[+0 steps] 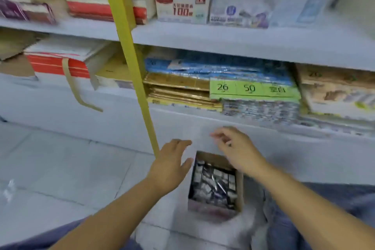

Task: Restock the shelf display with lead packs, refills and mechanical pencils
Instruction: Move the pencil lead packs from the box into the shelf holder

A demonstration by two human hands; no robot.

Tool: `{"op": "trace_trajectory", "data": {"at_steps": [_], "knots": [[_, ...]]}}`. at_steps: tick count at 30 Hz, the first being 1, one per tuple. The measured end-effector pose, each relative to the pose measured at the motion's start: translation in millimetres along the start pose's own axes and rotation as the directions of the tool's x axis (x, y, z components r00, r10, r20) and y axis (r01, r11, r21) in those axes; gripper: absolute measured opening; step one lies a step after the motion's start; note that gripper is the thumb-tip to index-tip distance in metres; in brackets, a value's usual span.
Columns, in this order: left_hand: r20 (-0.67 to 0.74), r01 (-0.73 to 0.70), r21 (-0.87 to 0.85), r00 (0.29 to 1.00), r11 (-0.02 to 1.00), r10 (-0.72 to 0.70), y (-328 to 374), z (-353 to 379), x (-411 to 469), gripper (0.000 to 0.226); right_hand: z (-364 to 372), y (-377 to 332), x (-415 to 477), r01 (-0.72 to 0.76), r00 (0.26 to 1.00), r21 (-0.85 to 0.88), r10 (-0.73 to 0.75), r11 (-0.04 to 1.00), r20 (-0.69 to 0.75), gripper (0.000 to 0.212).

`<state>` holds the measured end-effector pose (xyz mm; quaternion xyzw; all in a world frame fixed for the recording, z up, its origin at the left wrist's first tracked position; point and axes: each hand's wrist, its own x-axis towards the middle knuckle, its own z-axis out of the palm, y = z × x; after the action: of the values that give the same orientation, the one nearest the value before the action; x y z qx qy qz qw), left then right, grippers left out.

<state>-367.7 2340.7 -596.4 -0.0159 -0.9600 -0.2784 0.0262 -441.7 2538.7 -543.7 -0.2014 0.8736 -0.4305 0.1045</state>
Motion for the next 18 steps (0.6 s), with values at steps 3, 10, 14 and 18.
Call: {"op": "trace_trajectory", "data": {"at_steps": [3, 10, 14, 18], "knots": [[0.226, 0.285, -0.101, 0.940, 0.953, -0.257, -25, 60, -30, 0.056, 52, 76, -21, -0.288, 0.936, -0.058, 0.294, 0.956, 0.194, 0.027], [0.498, 0.562, -0.222, 0.768, 0.797, -0.403, -50, 122, -49, 0.063, 109, 163, -32, -0.536, 0.739, -0.122, 0.534, 0.836, 0.411, 0.056], [0.520, 0.606, -0.303, 0.752, 0.735, -0.406, -54, 123, -45, 0.053, 124, 186, -23, -0.522, 0.657, -0.215, 0.549, 0.826, 0.516, 0.071], [0.522, 0.603, -0.368, 0.764, 0.707, -0.380, -54, 122, -44, 0.045, 132, 197, -15, -0.408, 0.672, -0.326, 0.522, 0.853, 0.526, 0.063]]}}
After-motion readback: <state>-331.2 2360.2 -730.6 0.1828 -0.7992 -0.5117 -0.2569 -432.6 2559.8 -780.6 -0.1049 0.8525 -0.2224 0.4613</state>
